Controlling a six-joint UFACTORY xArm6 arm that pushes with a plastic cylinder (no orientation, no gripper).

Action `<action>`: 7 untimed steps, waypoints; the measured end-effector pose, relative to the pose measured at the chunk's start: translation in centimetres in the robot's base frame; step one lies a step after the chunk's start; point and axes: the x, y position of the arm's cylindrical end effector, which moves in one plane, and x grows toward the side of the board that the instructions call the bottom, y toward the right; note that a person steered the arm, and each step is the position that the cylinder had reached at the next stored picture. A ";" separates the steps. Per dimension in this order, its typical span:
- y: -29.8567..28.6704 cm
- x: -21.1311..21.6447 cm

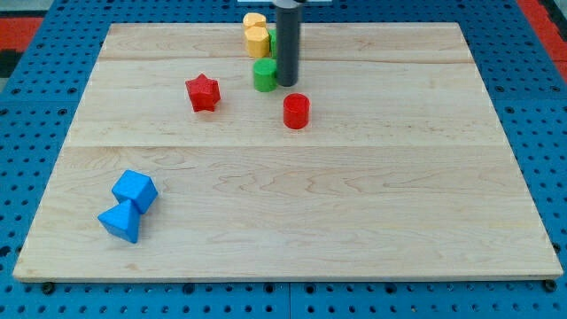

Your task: Push the green circle closer to the green star

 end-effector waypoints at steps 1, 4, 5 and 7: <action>-0.7 2.3; -5.5 2.9; -5.5 1.8; -4.4 -1.8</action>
